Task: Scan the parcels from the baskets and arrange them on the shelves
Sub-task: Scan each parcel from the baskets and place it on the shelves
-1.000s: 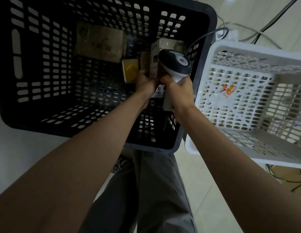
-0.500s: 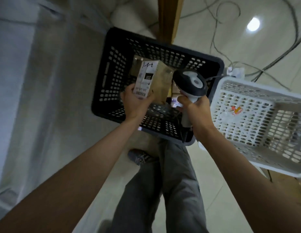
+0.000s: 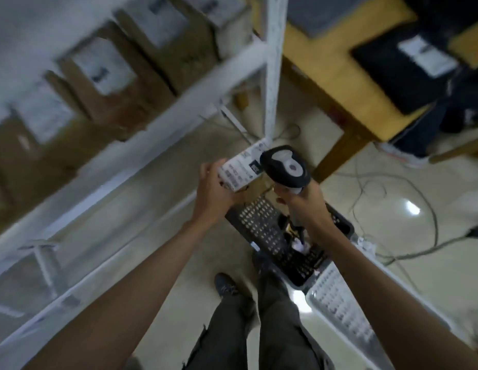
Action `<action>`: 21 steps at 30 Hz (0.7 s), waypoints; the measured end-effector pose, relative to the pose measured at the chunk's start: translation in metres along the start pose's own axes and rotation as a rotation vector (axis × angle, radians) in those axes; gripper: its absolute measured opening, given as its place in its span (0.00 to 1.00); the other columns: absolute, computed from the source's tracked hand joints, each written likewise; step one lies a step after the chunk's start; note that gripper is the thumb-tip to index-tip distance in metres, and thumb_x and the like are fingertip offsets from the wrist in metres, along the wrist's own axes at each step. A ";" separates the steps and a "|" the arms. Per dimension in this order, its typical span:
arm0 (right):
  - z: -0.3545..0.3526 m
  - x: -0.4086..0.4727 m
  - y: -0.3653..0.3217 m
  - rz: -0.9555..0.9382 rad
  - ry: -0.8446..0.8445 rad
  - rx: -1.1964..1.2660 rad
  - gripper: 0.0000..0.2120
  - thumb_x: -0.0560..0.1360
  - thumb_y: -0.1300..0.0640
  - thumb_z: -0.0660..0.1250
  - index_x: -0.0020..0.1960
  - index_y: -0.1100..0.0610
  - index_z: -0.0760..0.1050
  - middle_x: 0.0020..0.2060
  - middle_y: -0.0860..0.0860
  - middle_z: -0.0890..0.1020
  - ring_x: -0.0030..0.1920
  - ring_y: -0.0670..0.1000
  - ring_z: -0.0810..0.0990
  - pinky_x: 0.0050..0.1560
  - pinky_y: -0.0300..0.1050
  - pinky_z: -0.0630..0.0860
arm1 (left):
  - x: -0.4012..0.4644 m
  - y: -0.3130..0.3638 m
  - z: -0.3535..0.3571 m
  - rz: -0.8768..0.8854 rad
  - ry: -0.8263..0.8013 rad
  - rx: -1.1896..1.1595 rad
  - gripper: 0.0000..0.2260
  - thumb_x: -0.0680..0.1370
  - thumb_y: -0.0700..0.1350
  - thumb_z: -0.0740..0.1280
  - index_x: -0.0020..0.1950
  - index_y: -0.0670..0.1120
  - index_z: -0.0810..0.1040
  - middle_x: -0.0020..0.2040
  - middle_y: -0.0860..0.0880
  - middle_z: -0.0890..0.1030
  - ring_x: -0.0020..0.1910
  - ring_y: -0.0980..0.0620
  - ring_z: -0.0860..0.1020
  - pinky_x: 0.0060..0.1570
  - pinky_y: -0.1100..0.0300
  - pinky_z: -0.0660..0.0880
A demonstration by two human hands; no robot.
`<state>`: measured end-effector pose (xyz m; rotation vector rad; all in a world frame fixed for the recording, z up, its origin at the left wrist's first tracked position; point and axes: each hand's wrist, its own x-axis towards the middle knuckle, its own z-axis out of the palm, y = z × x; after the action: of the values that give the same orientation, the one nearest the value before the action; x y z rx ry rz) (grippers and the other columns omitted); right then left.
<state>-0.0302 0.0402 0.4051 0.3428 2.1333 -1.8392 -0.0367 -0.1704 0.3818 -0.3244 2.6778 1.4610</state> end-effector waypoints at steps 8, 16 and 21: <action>0.040 -0.026 -0.143 -0.298 -0.369 -0.202 0.16 0.74 0.62 0.75 0.51 0.42 0.79 0.44 0.32 0.85 0.48 0.34 0.82 0.44 0.27 0.76 | -0.049 0.050 -0.151 0.136 0.163 0.134 0.43 0.61 0.58 0.83 0.68 0.42 0.69 0.63 0.47 0.67 0.59 0.50 0.75 0.58 0.46 0.79; 0.093 -0.036 -0.217 -0.527 -0.638 -0.435 0.20 0.73 0.69 0.75 0.59 0.51 0.77 0.55 0.51 0.83 0.62 0.54 0.81 0.61 0.44 0.78 | -0.099 0.059 -0.251 0.190 0.280 0.470 0.40 0.67 0.52 0.82 0.74 0.43 0.68 0.66 0.49 0.64 0.58 0.52 0.76 0.55 0.48 0.80; 0.119 -0.049 -0.252 -0.730 -0.781 -0.740 0.31 0.72 0.63 0.77 0.73 0.56 0.72 0.64 0.54 0.81 0.65 0.55 0.78 0.58 0.35 0.71 | -0.113 0.065 -0.292 0.249 0.310 0.636 0.37 0.66 0.41 0.81 0.72 0.42 0.70 0.65 0.46 0.68 0.57 0.50 0.75 0.48 0.52 0.80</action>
<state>-0.0700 -0.1145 0.6389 -1.2273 2.2135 -0.9687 0.0696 -0.3639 0.6128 -0.1807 3.3378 0.5482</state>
